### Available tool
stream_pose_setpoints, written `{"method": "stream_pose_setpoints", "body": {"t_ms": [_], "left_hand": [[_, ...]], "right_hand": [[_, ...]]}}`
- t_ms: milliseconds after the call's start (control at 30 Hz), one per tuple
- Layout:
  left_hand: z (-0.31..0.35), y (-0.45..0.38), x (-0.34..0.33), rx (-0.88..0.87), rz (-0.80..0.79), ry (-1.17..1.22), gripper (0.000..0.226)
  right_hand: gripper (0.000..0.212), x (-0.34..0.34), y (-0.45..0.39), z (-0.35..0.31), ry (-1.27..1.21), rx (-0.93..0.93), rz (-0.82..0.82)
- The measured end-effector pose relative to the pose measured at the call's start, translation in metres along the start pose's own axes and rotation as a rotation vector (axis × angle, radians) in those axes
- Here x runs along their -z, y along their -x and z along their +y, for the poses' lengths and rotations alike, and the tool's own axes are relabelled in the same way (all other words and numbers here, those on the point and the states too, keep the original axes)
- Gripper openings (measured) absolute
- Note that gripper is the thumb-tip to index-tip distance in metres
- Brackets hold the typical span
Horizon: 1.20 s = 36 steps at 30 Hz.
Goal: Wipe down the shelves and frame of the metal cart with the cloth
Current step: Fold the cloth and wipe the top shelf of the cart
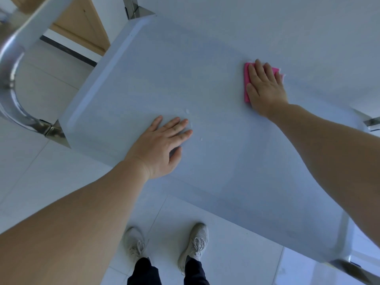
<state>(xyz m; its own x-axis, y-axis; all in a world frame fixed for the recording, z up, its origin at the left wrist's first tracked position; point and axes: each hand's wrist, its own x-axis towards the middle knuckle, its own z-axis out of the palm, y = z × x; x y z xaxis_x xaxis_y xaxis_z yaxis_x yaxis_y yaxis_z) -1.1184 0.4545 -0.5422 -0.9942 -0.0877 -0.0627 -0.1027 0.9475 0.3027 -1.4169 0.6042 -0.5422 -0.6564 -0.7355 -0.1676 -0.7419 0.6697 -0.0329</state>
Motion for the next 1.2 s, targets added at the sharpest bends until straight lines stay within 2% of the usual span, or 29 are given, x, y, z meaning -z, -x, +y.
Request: {"method": "stream_pose_setpoints", "body": {"t_ms": [367, 533, 667, 800, 933, 1033, 1133, 1200], "left_hand": [[0.0, 0.0, 0.004, -0.004, 0.01, 0.034, 0.054], [-0.002, -0.001, 0.004, -0.028, 0.072, 0.083, 0.049], [-0.005, -0.001, 0.001, -0.033, 0.054, 0.075, 0.052], [-0.006, -0.002, 0.002, -0.04, 0.014, 0.066, 0.052], [-0.014, 0.001, 0.016, -0.109, 0.004, 0.183, 0.051], [-0.049, 0.008, 0.035, -0.192, -0.002, 0.055, 0.048], [-0.093, 0.018, 0.048, -0.131, -0.048, -0.102, 0.054], [-0.106, 0.026, 0.046, -0.079, -0.078, -0.116, 0.058]], "right_hand": [[0.059, -0.014, 0.112, -0.098, -0.005, 0.181, -0.103], [0.06, -0.022, 0.172, -0.136, -0.022, 0.159, -0.136], [0.061, -0.028, 0.207, -0.163, -0.059, 0.102, -0.11], [0.059, -0.031, 0.221, -0.173, -0.067, 0.069, -0.093], [0.059, -0.031, 0.222, -0.172, -0.056, 0.048, -0.109], [0.058, -0.031, 0.223, -0.173, -0.042, 0.05, -0.125], [0.057, -0.028, 0.223, -0.176, -0.036, 0.045, -0.136], [0.057, -0.027, 0.222, -0.178, -0.021, 0.044, -0.139]]}}
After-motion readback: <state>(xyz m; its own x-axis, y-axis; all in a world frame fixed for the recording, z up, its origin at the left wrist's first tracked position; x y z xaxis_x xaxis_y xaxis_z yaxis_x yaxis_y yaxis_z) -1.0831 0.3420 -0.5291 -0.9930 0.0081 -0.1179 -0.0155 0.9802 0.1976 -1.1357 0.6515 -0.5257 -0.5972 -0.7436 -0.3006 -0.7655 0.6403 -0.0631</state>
